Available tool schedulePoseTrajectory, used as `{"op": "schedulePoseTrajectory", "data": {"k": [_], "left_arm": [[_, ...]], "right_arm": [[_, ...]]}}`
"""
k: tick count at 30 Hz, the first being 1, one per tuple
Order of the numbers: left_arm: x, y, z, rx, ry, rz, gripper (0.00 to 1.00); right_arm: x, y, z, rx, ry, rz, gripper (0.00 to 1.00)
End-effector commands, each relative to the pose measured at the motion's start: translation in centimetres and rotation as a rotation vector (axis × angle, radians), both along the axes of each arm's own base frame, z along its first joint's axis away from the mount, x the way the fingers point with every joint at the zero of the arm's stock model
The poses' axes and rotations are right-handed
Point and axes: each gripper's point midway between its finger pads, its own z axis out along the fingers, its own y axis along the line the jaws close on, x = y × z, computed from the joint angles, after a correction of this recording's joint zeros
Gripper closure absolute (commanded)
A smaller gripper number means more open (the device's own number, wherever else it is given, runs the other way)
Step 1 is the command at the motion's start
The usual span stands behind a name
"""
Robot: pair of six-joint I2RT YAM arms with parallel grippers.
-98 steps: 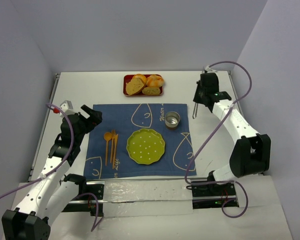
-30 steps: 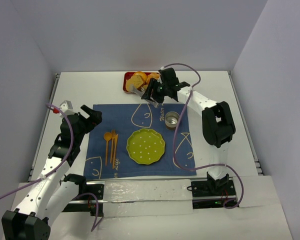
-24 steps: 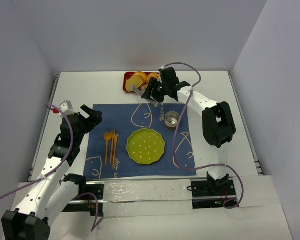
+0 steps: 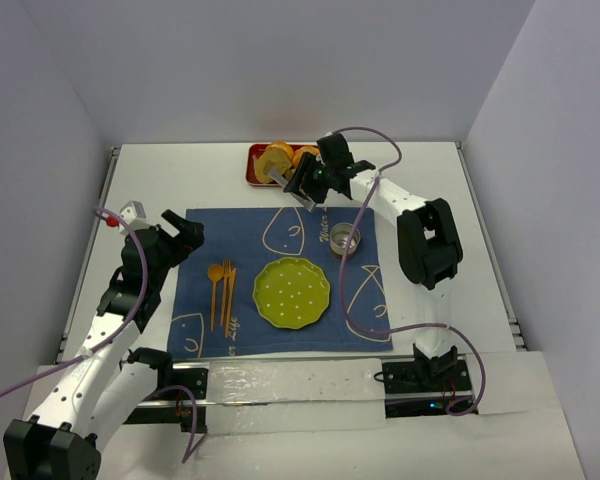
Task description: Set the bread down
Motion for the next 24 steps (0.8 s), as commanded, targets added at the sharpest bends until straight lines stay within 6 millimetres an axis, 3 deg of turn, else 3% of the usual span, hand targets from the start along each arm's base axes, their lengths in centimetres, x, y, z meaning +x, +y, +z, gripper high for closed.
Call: {"op": "schedulePoseTrajectory", "data": {"k": [1, 24], "left_arm": [[0.2, 0.4, 1.0, 0.0, -0.036, 0.023, 0.01], [0.4, 0.2, 0.8, -0.002, -0.03, 0.013, 0.01]], "right_arm": [[1.4, -0.6, 1.1, 0.007, -0.037, -0.049, 0.39], [0.2, -1.7, 3.6, 0.061, -0.092, -0.051, 0.38]]}}
